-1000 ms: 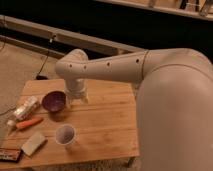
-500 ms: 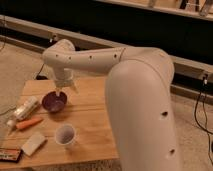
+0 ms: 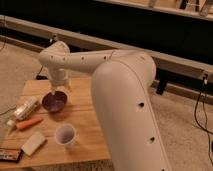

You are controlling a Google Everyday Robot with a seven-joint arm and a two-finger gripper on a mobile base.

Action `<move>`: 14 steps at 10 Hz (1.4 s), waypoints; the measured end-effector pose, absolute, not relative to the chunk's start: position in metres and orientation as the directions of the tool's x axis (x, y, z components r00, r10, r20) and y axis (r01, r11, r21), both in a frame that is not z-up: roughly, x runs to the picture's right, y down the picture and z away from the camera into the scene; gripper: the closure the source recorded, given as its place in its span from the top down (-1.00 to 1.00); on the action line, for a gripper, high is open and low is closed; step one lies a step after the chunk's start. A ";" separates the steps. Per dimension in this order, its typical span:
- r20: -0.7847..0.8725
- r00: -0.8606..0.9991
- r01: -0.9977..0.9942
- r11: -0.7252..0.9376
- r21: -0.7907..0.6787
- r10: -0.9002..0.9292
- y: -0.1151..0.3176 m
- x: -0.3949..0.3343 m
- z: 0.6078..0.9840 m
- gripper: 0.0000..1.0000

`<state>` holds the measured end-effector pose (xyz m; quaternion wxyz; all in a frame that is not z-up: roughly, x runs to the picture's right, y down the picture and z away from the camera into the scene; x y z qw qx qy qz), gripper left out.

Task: Pick up the ceramic bowl

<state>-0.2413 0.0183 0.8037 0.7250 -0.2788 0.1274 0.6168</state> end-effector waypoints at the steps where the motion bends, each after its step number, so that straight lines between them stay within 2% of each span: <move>1: -0.527 0.205 -0.966 0.085 -0.243 0.825 0.022 -0.241 0.810 0.30; 7: -0.575 0.184 -0.977 0.081 -0.199 0.797 0.056 -0.240 0.854 0.30; 12: -0.664 0.153 -0.976 0.005 -0.219 0.732 0.080 -0.257 0.886 0.30; 13: -0.678 0.154 -0.973 -0.010 -0.232 0.718 0.082 -0.263 0.892 0.27; 14: -0.683 0.162 -0.969 -0.017 -0.247 0.712 0.081 -0.269 0.896 0.12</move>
